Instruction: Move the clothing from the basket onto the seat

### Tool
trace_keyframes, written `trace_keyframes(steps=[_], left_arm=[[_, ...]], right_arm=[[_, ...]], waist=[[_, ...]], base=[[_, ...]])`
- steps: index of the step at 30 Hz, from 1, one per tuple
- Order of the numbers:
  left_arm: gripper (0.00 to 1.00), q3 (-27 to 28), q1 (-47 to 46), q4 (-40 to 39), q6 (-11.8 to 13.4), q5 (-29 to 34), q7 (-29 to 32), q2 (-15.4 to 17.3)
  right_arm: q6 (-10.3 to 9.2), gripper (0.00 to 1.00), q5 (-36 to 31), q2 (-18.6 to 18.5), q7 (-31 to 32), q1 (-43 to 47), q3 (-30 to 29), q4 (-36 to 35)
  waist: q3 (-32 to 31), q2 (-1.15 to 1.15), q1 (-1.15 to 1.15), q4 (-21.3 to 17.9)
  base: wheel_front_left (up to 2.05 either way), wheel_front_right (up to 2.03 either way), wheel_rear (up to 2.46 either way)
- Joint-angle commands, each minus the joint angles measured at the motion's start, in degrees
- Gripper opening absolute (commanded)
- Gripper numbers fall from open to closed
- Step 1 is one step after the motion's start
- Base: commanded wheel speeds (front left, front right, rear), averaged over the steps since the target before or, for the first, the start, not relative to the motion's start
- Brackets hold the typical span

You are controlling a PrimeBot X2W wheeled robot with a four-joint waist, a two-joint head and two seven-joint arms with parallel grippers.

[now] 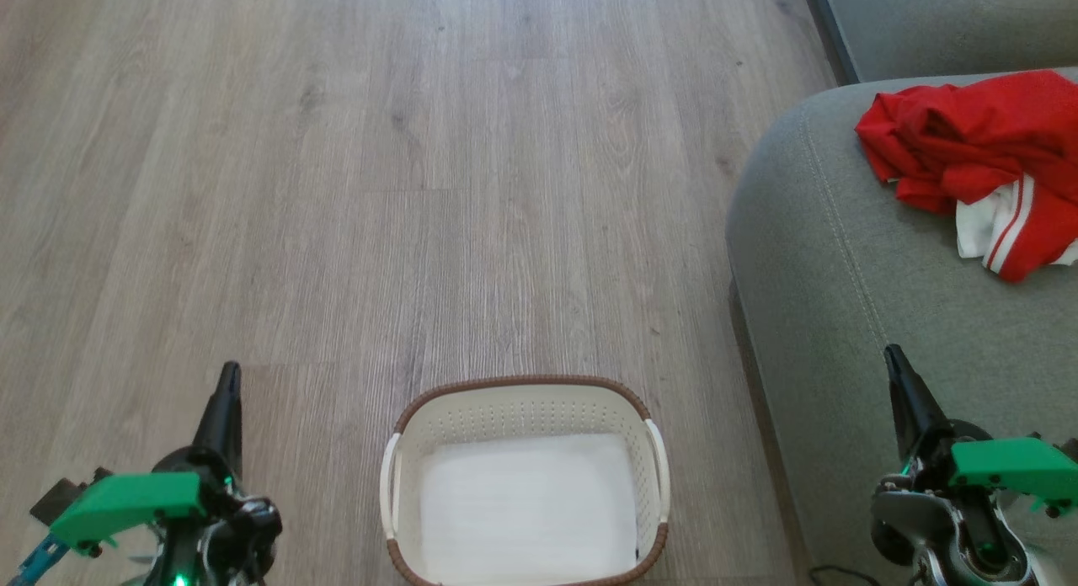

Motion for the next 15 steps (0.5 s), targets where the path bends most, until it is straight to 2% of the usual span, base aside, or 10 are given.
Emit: trace_keyframes(steps=[1,15], left_arm=[[0.0,2.76,-3.53,-1.48,-0.84,-1.6,0.63,0.26],[0.0,2.91,-3.55,-1.48,-0.85,-1.52,0.75,0.16]], right_arm=[[-0.01,0.0,1.81,-0.24,0.79,-3.04,0.77,-2.42],[-0.01,0.0,1.85,-0.23,0.8,-3.04,0.77,-2.42]], waist=[[0.03,0.0,0.0,-0.02],[0.03,0.0,0.0,-0.02]], base=[[0.0,0.0,0.0],[0.0,0.0,0.0]])
